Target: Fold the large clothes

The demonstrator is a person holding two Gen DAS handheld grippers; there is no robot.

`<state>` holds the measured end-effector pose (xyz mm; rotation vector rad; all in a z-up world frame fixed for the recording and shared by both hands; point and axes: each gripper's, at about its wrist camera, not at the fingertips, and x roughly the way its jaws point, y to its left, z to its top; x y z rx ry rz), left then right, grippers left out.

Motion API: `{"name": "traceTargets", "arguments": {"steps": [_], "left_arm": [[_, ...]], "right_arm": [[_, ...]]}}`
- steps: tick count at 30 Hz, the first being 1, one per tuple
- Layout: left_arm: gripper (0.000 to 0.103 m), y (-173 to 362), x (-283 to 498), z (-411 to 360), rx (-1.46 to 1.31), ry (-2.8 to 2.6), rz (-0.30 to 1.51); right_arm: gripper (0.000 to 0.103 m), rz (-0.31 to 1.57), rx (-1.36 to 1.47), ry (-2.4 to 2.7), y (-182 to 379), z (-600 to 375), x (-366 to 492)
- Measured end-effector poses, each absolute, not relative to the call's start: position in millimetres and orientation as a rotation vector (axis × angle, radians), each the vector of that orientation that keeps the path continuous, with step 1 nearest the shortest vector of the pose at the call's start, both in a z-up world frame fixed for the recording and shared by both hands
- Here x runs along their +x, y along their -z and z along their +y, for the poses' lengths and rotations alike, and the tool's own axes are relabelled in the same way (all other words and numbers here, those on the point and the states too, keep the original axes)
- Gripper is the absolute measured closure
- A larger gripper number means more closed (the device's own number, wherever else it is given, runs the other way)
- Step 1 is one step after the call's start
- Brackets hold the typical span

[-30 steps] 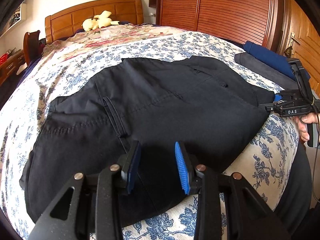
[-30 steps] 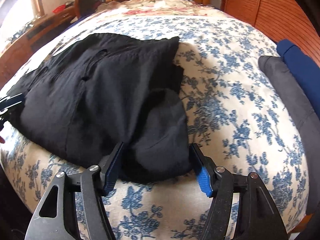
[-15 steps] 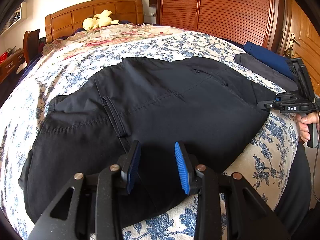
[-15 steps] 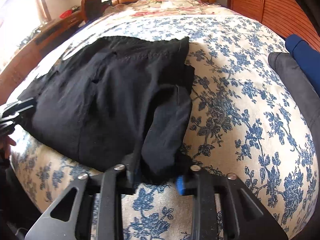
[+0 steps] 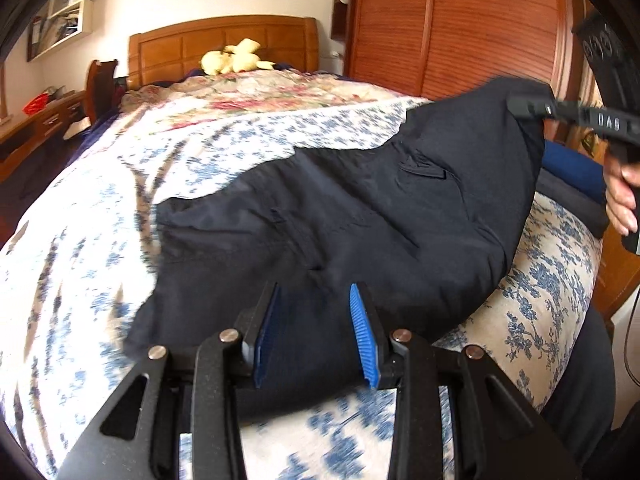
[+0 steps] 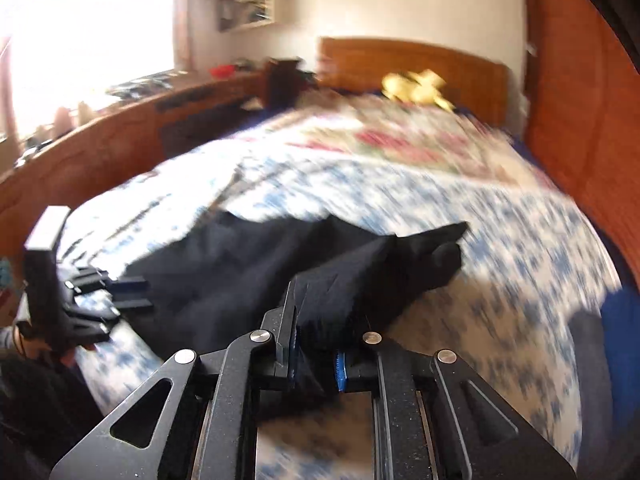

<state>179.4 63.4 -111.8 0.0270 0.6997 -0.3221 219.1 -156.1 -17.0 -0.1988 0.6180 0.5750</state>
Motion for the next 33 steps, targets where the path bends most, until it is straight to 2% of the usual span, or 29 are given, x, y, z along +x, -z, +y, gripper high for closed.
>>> {"name": "traceTargets", "arguments": {"steps": [6,9,11,15,17,23,33], "left_arm": [[0.069,104.5,163.3,110.9,-0.017,0.238,0.676],[0.069,107.7,158.2,135.5,-0.052,0.209,0.68],[0.069,111.5,156.1,147.9,-0.069,0.189,0.686],[0.069,112.3,154.9,158.3,-0.084,0.172,0.683],[0.069,111.3,154.4,160.0,-0.09,0.17,0.675],[0.069,107.4,157.3,153.2,-0.084,0.181,0.661],[0.069,101.5,159.3,143.5,-0.082,0.197,0.637]], "right_arm": [[0.093,0.559,-0.213,-0.737,0.8,-65.0,219.1],[0.091,0.617,-0.18,-0.818,14.3,-25.6,222.9],[0.087,0.66,-0.178,-0.822,26.7,-9.8,224.4],[0.062,0.672,-0.196,-0.816,34.5,-0.7,221.1],[0.06,0.647,-0.198,-0.801,31.5,-6.7,217.9],[0.059,0.634,-0.231,-0.707,35.0,-47.3,225.9],[0.06,0.893,-0.241,-0.663,135.0,-74.0,234.3]]}}
